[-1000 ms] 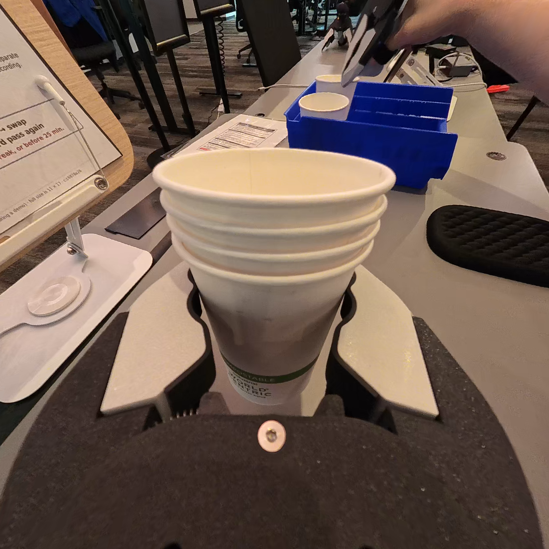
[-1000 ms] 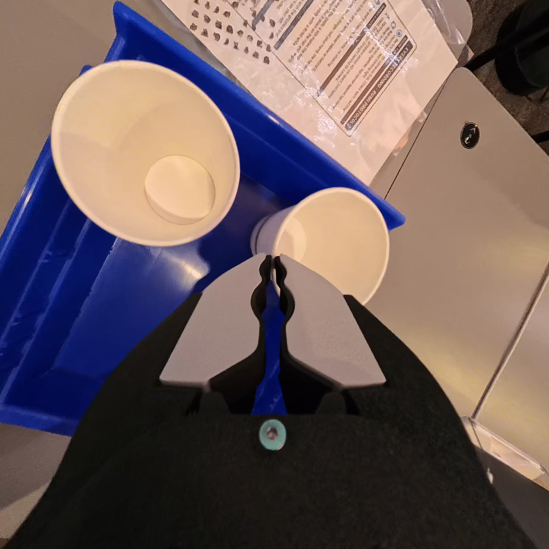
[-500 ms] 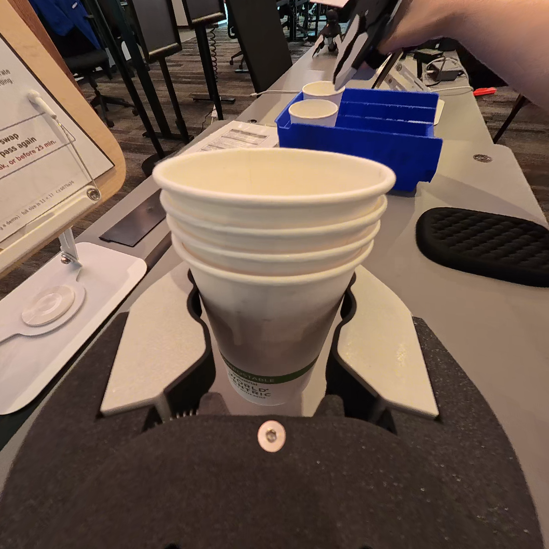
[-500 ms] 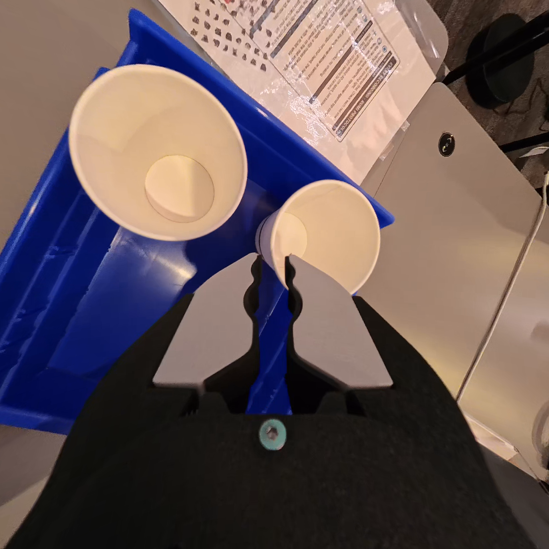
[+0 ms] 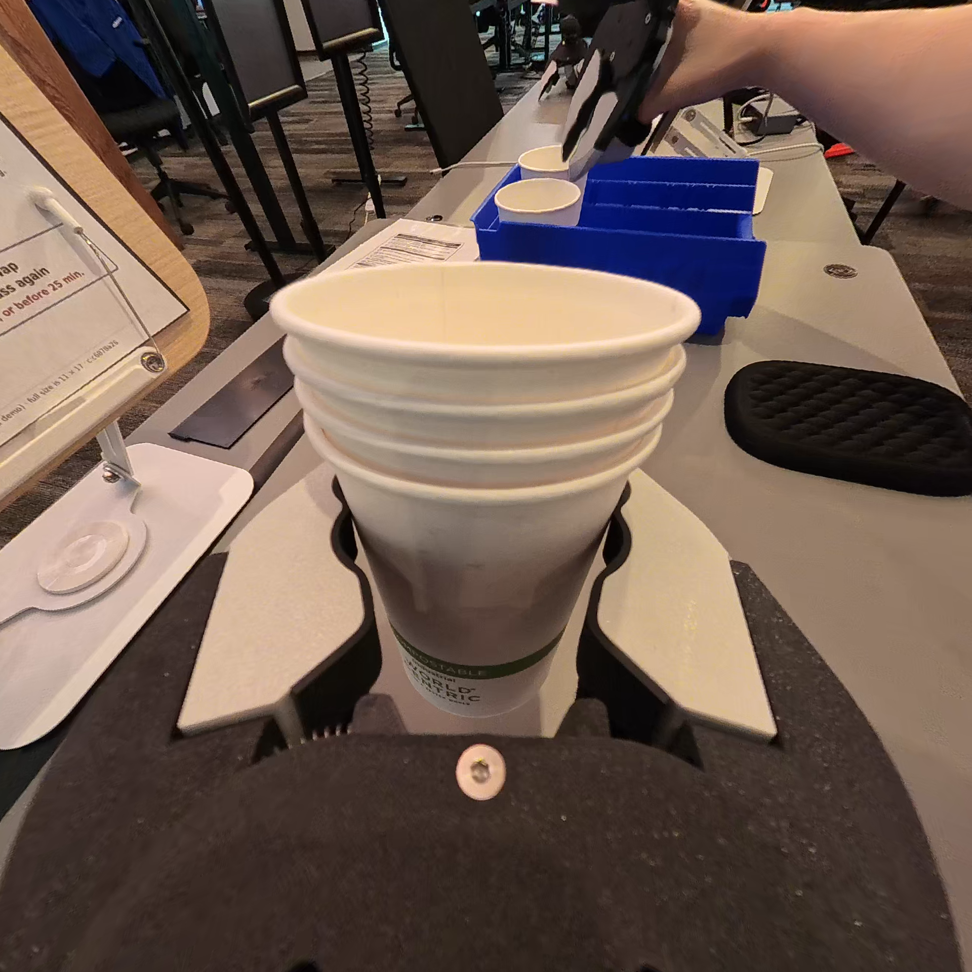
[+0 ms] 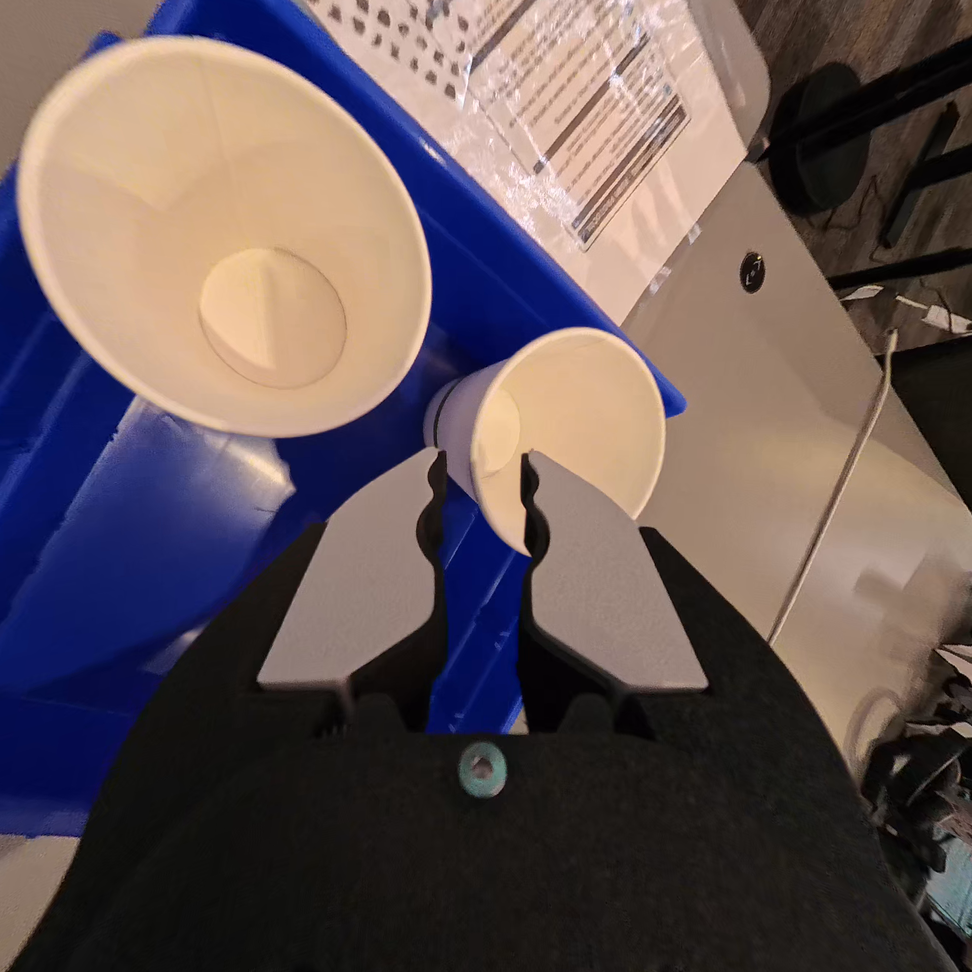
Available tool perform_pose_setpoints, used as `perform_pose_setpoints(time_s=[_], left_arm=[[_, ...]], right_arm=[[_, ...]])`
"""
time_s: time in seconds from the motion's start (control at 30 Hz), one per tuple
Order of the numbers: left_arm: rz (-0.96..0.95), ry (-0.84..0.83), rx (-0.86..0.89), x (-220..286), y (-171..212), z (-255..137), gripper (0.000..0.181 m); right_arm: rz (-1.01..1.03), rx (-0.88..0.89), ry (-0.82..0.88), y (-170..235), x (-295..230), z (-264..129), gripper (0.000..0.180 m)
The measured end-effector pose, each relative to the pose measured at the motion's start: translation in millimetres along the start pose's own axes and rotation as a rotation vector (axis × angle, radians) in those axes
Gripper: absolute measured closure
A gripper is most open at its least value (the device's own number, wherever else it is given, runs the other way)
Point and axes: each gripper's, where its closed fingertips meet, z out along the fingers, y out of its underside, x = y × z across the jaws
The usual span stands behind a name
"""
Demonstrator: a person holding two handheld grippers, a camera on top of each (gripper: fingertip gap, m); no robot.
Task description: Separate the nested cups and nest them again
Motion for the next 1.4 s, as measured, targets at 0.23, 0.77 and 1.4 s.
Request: perform_pose_setpoints(time_s=[0.23, 0.77, 1.4], left_arm=[[-0.011, -0.001, -0.028, -3, 9, 5, 0.088], [0.006, 0.007, -0.067, 1, 18, 13, 0.088], [-0.037, 0.064, -0.028, 19, 6, 16, 0.088]], right_arm=[[-0.028, -0.046, -0.096, 0, -12, 8, 0.177], [-0.001, -0.061, -0.109, 4, -6, 5, 0.165], [-0.711, 0.592, -0.558, -211, -330, -244, 0.170]])
